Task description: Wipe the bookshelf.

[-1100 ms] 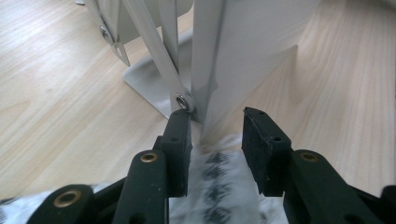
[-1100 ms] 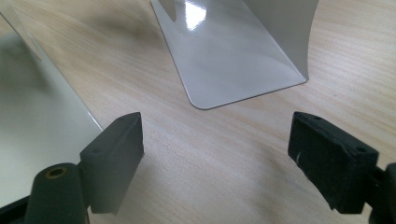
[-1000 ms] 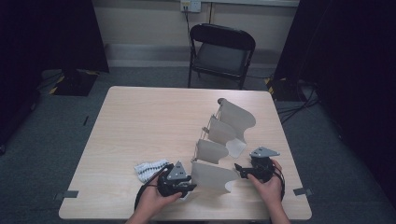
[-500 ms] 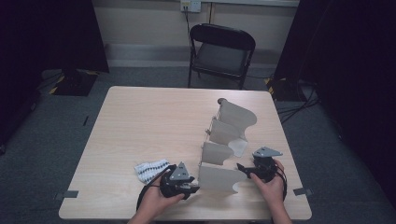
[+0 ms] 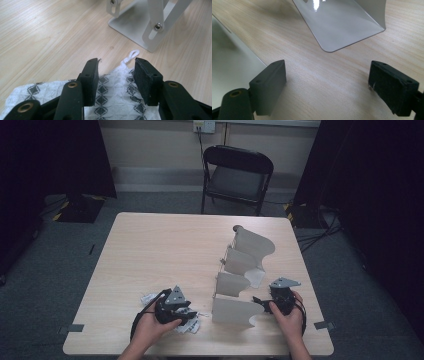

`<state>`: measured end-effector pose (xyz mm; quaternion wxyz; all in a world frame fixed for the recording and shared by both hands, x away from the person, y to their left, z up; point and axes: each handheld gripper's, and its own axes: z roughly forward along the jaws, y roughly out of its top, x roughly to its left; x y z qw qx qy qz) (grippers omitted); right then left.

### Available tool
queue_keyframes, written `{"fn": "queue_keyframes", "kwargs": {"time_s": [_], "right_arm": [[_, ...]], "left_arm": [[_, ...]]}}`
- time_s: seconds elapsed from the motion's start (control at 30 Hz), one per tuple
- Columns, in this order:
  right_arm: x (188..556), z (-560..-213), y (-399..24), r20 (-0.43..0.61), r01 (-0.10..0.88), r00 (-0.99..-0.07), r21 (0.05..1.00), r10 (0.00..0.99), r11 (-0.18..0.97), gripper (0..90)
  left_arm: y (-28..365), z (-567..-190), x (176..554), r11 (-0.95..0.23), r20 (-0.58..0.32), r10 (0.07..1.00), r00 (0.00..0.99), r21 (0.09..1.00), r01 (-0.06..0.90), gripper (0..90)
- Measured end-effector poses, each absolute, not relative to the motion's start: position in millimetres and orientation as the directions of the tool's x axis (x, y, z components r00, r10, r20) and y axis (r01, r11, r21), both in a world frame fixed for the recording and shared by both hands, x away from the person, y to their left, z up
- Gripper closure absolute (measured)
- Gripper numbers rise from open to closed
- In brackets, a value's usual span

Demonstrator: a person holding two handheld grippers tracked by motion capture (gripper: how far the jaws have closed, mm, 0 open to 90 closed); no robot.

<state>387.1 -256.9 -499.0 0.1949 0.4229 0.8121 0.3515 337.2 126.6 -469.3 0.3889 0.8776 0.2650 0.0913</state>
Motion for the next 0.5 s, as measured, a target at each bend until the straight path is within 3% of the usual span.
{"fn": "queue_keyframes", "kwargs": {"time_s": [0.5], "right_arm": [[387.5,-499.1,-257.6,-0.01,0.558,-0.563,0.732,0.826,0.39,14.1]], "left_arm": [[139.8,-467.4,331.2,-0.543,-0.051,0.566,0.823,0.727,0.419,45.5]]}}
